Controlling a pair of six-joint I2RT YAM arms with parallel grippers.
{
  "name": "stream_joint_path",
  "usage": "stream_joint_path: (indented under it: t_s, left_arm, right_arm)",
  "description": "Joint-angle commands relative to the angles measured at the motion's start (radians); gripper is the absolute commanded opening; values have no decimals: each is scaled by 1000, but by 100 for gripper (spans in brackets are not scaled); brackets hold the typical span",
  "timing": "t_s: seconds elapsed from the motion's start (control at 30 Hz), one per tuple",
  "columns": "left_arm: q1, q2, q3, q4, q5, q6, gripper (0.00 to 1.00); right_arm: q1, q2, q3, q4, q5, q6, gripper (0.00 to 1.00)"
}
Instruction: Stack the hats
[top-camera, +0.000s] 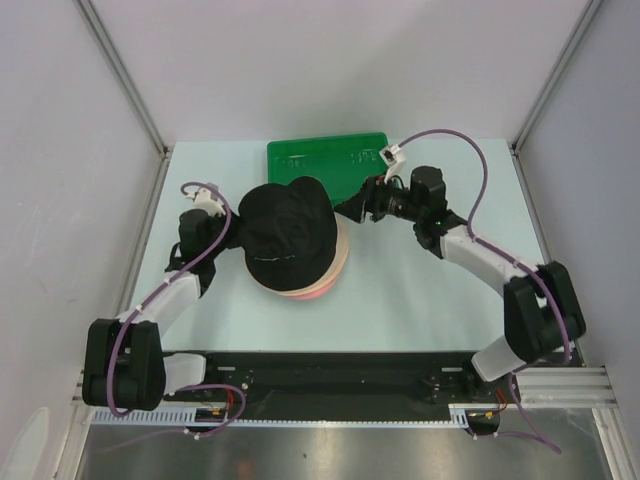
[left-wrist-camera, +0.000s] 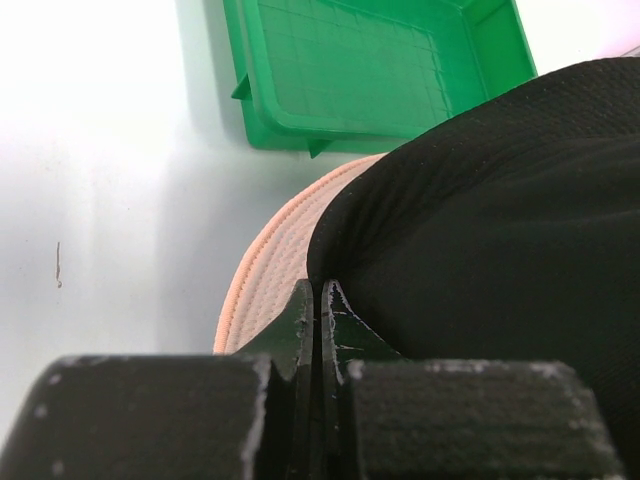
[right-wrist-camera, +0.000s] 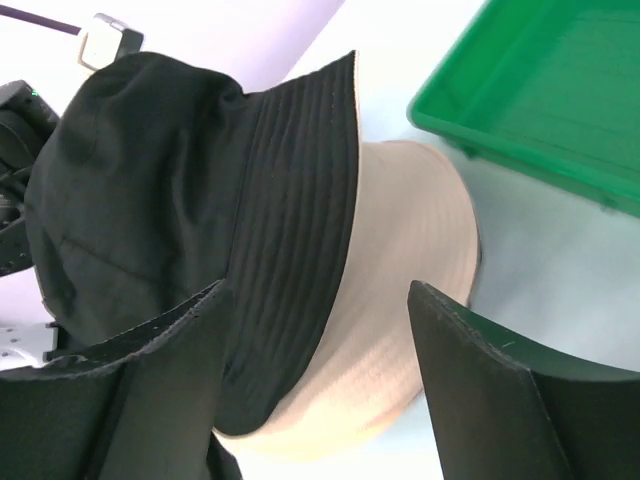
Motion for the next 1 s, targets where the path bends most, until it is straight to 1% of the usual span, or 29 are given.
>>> stream_joint_path:
  t_s: [0.0,0.07,0.23,0.33,0.4,0.43,0.47,0.53,0.57,0.63,0.67,0.73,0.77,0.8,0.87,0.9,0.93,0.97]
  left_arm:
    - [-9,-38,-16,4,32,20,0]
    - [-9,-39,-16,6,29,20,0]
    - [-9,-41,-21,12,27,19,0]
    - [-9,-41,-22,16,27,17,0]
    - [-9,-41,-25,21,27,17,0]
    - [-9,-42,-28,21,26,17,0]
    - [-9,-44,-28,21,26,19,0]
    - [-9,-47,-30,21,24,17,0]
    - [-9,-49,-31,22,24,19,1]
    - [-9,-50,-33,24,23,17,0]
    - [-9,-52,-33,24,23,19,0]
    - [-8,-56,-36,24,18,17,0]
    - [-9,-64,-37,26,17,17,0]
    - [-9,-68,-40,27,12,17,0]
    - [-9,-75,-47,27,0,16,0]
    - [-9,-79,-48,27,-5,14,0]
    - [-9,-84,-53,27,-8,14,0]
    - [-9,-85,-54,29,-14,13,0]
  right_arm:
    - [-6,138,83,297,-194,116,76]
    - [-6,184,95,395,-225,153,77]
    - [-4,287,120,558,-286,276,77]
    - [-4,307,117,619,-307,322,73]
    - [1,323,121,624,-317,334,71]
    - [2,329,126,627,-323,342,67]
    - [4,336,126,635,-329,347,61]
    - [7,343,127,653,-349,371,55]
    - [8,346,130,655,-358,376,47]
    - [8,350,132,635,-367,380,36]
    - [8,349,131,618,-364,371,24]
    - [8,343,126,563,-351,347,15]
    - [8,336,123,531,-338,309,3]
    - [8,324,118,497,-314,287,0]
    - [5,312,112,376,-268,241,0]
    - [5,303,108,327,-210,194,0]
    - [2,292,103,246,-180,177,0]
    - [-5,289,97,215,-130,166,0]
